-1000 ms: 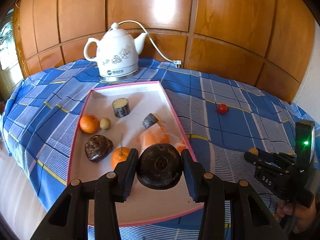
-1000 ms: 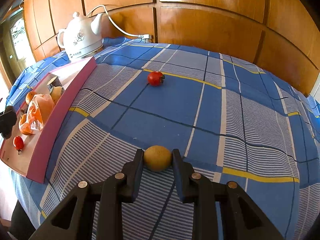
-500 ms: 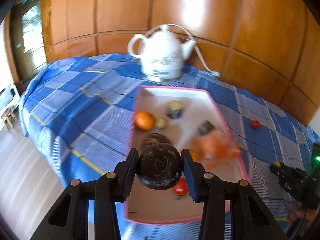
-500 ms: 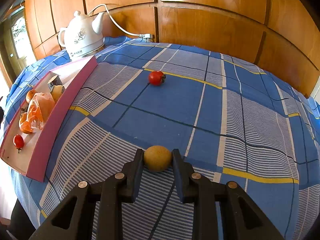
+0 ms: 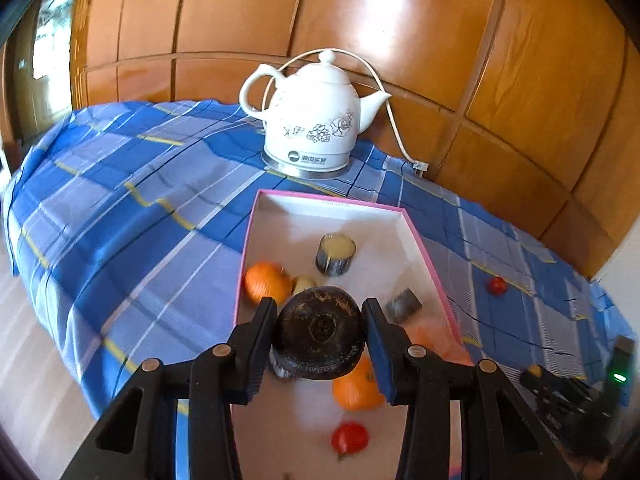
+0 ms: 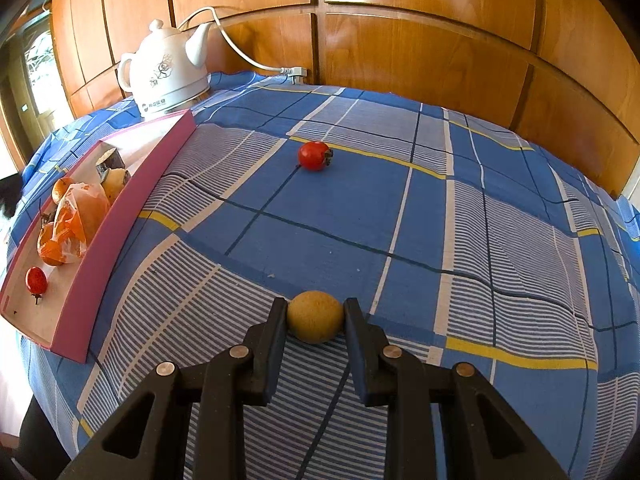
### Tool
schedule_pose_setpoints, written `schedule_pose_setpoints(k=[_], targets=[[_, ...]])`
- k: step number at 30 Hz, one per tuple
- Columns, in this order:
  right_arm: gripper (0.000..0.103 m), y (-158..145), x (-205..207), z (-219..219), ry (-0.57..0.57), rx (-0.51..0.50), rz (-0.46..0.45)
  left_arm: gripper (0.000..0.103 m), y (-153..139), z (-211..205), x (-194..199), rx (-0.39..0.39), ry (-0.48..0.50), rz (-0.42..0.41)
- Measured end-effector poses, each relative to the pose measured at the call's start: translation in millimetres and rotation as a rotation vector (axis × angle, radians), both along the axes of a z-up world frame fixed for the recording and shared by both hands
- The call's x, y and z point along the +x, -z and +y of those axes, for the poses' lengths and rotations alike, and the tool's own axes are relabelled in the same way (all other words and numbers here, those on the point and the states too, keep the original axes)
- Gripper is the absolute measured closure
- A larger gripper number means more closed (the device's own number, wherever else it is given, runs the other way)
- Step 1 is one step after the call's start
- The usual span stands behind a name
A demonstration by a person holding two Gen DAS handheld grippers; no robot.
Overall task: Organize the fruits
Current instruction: 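Carry the brown piece over the tray with the left gripper, then lower the brown piece into the tray and open the left gripper, then carry the yellow ball over the tray with the right gripper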
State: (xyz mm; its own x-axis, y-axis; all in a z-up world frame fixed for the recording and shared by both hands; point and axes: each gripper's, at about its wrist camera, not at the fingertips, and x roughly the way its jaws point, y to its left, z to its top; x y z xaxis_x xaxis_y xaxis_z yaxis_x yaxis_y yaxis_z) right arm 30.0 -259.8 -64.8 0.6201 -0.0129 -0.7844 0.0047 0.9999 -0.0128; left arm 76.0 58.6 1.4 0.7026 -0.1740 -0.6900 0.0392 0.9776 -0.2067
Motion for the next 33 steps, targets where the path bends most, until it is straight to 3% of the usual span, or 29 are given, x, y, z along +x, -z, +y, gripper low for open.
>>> schedule_pose_setpoints(k=[11, 21, 33], targets=[[0.075, 0, 0, 0, -0.002, 0.000, 0.000, 0.059, 23, -19, 40, 0.054, 0.038, 0.049], [0.075, 0, 1, -1, -0.006, 0.002, -0.004, 0.043, 7, -5, -4, 0.120, -0.080, -0.005], [0.075, 0, 1, 0, -0.005, -0.005, 0.000, 0.031, -3, -7, -39, 0.124, -0.086, -0.022]])
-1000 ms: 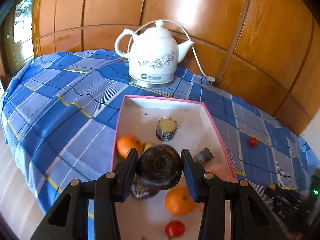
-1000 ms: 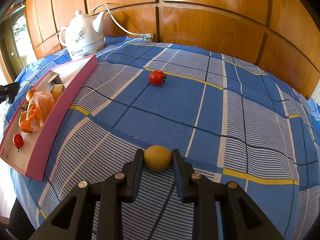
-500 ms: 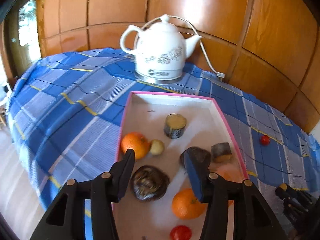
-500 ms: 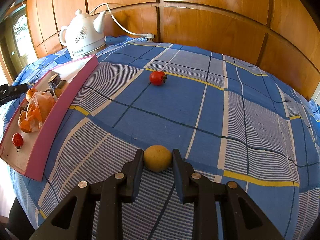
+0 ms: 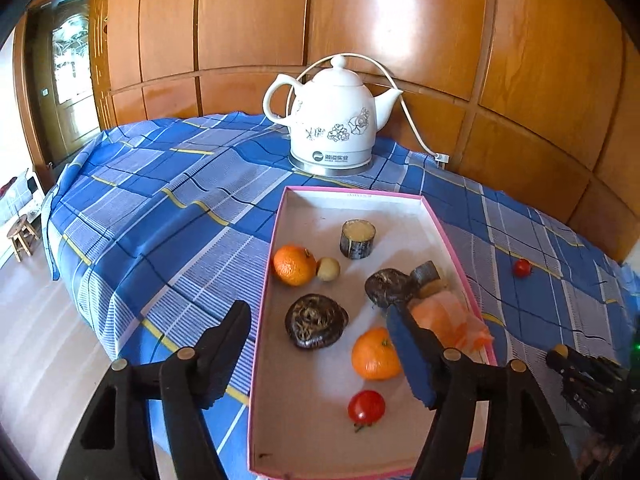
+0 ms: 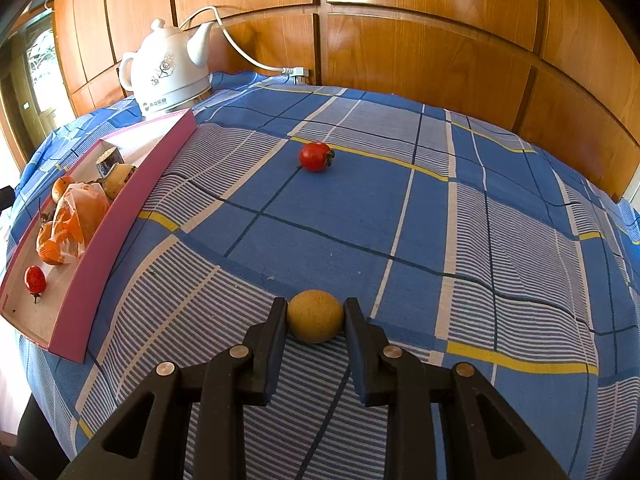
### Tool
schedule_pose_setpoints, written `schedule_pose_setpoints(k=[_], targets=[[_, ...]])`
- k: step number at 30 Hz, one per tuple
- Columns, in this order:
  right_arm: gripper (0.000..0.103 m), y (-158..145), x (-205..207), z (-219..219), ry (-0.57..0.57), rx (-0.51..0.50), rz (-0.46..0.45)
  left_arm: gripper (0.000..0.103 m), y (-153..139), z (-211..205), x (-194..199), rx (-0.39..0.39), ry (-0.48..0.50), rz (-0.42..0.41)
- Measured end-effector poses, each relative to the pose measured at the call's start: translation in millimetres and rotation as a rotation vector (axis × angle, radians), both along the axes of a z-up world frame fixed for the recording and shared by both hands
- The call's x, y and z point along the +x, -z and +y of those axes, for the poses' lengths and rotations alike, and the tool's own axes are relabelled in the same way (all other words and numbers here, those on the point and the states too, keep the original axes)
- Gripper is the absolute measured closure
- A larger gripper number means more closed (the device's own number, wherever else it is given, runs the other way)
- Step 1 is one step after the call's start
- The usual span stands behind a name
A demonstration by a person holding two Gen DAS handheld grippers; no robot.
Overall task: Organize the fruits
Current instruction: 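Carry the yellow ball over the tray with the right gripper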
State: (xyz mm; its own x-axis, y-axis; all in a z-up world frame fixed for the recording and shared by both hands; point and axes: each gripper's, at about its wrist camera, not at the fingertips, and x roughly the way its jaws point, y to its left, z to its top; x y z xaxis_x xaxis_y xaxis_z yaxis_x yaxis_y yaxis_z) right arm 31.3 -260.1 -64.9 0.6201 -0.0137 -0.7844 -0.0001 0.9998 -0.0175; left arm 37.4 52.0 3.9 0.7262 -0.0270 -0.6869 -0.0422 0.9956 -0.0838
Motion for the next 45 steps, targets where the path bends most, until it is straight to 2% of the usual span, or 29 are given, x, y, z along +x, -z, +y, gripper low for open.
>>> schedule_pose_setpoints(k=[19, 27, 30, 38, 45], targets=[[0.075, -4, -1, 15, -0.038, 0.003, 0.014, 0.017, -5, 7, -17, 0.001, -0.035, -0.012], [0.075, -28, -4, 37, -0.109, 0.059, -0.037, 0.011, -4, 9, -19, 0.008, -0.049, -0.012], [0.075, -42, -4, 49, -0.162, 0.116, -0.063, 0.009, -4, 12, -19, 0.010, -0.060, -0.010], [0.075, -69, -6, 112, -0.375, 0.162, -0.109, 0.006, -4, 22, -20, 0.013, -0.101, -0.010], [0.075, -57, -2, 153, -0.481, 0.128, -0.060, 0.006, -2, 35, -21, 0.012, -0.142, -0.004]])
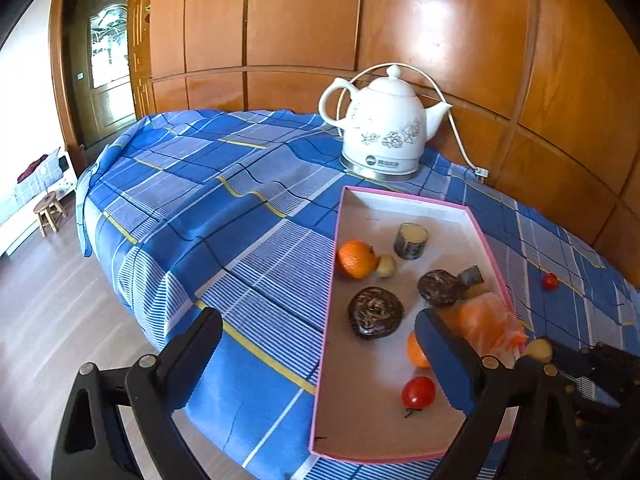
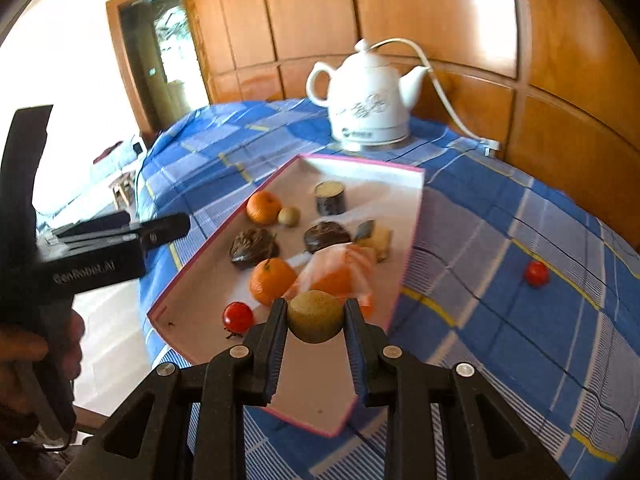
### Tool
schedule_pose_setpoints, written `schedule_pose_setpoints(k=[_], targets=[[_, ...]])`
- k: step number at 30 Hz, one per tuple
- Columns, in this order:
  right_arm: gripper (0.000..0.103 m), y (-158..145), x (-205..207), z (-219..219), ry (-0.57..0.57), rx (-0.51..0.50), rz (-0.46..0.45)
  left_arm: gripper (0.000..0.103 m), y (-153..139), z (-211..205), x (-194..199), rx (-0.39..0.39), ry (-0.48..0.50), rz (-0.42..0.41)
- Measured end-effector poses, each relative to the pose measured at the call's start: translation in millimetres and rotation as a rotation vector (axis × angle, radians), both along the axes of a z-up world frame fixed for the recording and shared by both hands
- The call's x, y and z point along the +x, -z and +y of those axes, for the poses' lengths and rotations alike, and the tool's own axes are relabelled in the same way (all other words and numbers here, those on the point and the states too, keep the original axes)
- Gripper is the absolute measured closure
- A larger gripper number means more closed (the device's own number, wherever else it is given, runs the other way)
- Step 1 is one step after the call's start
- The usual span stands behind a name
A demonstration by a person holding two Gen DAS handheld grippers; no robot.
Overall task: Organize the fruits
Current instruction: 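Carry the yellow ball over the tray with the right gripper, then lower the yellow ball into the tray and open the right gripper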
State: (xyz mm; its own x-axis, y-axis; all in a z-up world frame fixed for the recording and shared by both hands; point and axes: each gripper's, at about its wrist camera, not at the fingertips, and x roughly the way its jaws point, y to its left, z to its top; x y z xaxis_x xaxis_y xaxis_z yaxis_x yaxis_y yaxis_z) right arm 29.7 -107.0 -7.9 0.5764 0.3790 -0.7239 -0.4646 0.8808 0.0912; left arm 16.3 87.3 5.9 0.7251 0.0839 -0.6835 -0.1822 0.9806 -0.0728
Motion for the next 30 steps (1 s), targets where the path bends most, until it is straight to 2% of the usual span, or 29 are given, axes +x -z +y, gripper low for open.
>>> schedule_pose_setpoints(k=[11, 30], targets=[[0.074, 18, 1, 7, 0.003, -0.032, 0.040, 0.004, 2, 5, 1, 0.005, -0.019, 0.001], [0.074, 25, 3, 11, 0.023, -0.064, 0.045, 0.004, -2, -6, -4, 0.007, 0.009, -0.011]])
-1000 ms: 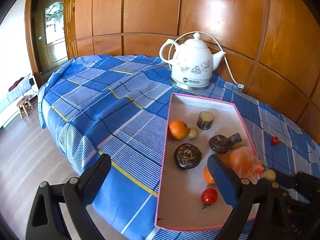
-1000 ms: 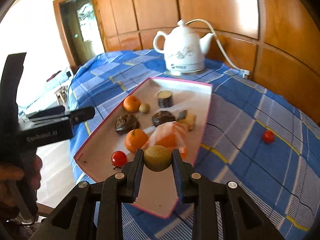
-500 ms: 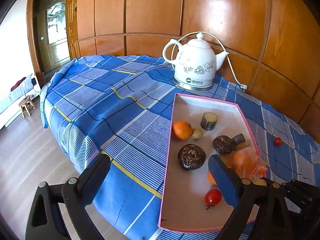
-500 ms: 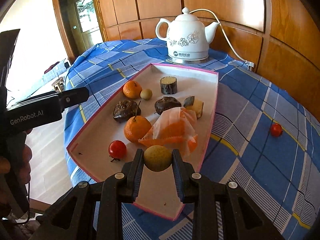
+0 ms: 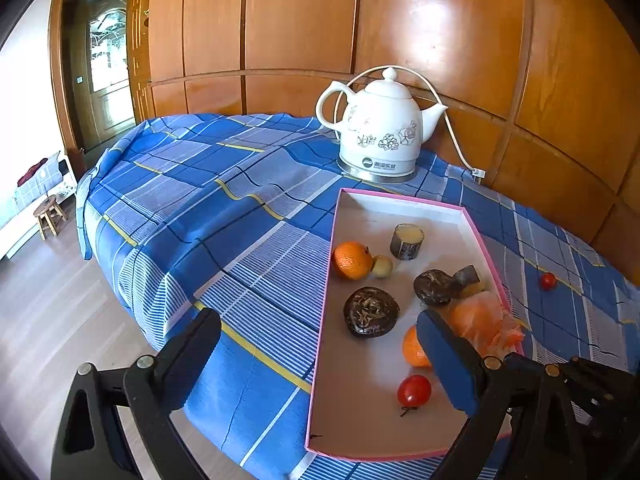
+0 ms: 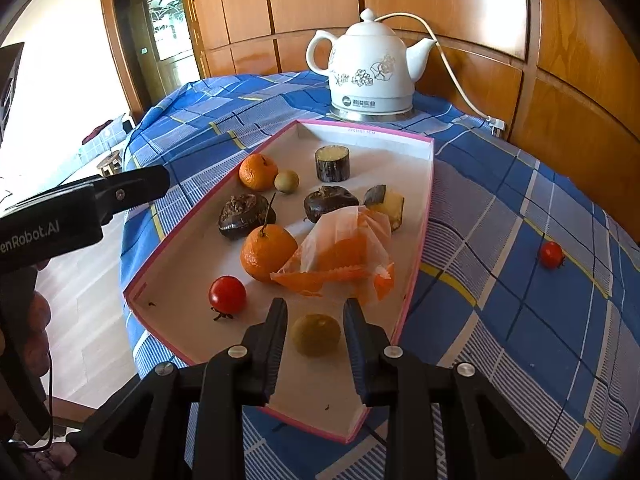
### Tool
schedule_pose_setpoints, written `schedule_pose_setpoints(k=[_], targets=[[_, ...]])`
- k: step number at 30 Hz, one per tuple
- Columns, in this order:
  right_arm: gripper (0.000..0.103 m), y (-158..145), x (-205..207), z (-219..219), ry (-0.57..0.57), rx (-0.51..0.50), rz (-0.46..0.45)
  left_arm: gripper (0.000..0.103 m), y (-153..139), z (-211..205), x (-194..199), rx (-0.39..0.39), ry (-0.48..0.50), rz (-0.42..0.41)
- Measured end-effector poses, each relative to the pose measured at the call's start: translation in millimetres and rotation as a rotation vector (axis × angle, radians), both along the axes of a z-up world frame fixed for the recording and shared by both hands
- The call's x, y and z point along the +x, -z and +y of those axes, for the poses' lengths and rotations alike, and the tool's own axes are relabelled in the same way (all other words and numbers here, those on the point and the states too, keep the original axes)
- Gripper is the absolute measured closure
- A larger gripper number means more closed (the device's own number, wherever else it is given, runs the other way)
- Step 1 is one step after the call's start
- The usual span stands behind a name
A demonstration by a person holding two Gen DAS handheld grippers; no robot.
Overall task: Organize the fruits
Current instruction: 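Lower the yellow ball into the tray and open the right gripper, then withdraw both grippers from the tray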
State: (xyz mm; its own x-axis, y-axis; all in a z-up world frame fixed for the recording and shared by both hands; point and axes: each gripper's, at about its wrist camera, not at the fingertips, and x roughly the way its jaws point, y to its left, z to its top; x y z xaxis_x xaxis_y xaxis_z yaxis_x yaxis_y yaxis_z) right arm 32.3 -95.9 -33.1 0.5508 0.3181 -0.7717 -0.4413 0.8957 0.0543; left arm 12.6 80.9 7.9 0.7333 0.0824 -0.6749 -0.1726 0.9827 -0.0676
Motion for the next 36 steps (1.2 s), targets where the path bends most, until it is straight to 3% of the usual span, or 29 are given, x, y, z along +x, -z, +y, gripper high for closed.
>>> schedule_pose_setpoints(k=[21, 29, 36], targets=[[0.070, -14, -11, -3, 0.047, 0.002, -0.058, 0.002, -2, -9, -8, -0.003, 0.014, -0.012], [0.065, -31, -18, -11, 0.156, -0.019, -0.139, 0.000, -2, -7, -18, -0.023, 0.001, -0.018], [0.063, -35, -22, -20, 0.257, -0.045, -0.158, 0.000, 5, -9, -35, 0.014, -0.028, -0.003]])
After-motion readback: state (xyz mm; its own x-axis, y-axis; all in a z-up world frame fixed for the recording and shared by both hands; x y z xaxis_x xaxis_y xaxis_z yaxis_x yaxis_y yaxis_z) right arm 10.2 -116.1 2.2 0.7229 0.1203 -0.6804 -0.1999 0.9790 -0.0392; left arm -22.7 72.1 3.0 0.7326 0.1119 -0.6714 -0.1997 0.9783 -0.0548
